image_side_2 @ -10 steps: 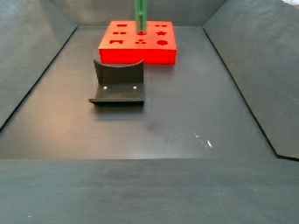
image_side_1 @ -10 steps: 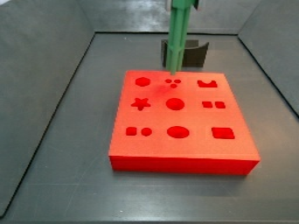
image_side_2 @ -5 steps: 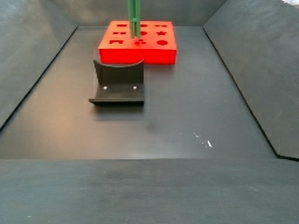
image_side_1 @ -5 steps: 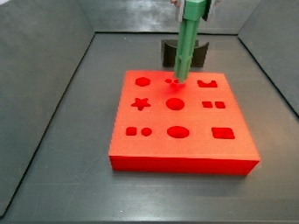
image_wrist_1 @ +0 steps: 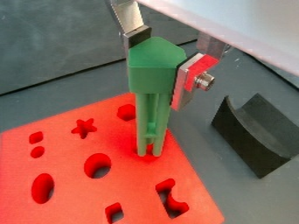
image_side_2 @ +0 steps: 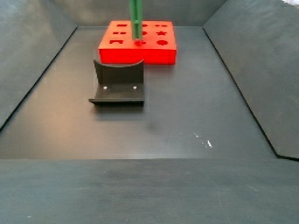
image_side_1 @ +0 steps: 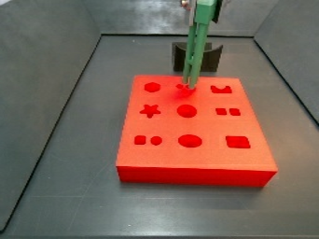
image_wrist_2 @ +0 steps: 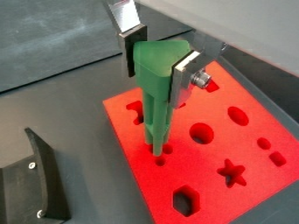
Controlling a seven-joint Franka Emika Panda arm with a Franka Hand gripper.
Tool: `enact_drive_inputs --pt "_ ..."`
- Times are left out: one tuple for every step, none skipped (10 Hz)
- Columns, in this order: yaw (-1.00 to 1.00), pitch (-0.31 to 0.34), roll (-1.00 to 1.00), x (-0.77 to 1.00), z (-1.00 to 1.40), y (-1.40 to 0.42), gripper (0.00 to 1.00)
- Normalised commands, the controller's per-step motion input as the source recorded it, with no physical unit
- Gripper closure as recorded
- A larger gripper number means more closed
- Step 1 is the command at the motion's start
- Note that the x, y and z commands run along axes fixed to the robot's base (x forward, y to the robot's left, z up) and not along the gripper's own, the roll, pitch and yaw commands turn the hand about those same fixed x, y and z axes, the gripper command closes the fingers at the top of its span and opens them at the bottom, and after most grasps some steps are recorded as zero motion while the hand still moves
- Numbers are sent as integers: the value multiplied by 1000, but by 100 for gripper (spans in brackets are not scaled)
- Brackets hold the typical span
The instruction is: Insert the 3 prong object.
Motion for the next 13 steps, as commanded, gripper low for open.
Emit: enact_drive_inputs --pt "-206 64 206 0 -114 0 100" --pt "-254 39 121 0 0 -97 100" --pt "-183 11 64 -11 0 -149 100" --pt "-111 0 1 -89 26 -163 100" --pt "-111 0 16 -134 0 -11 100" --pt "-51 0 0 -209 -60 6 100" --pt "0 0 0 -226 -100 157 100" --pt "-11 0 0 -74 -74 23 100" --pt "-40 0 -14 114 -197 0 100" --pt "-31 0 -20 103 -257 0 100" --pt "-69 0 -41 191 -209 0 100" --pt "-120 0 -49 237 -200 0 100" --pt "-143 1 -23 309 -163 0 100"
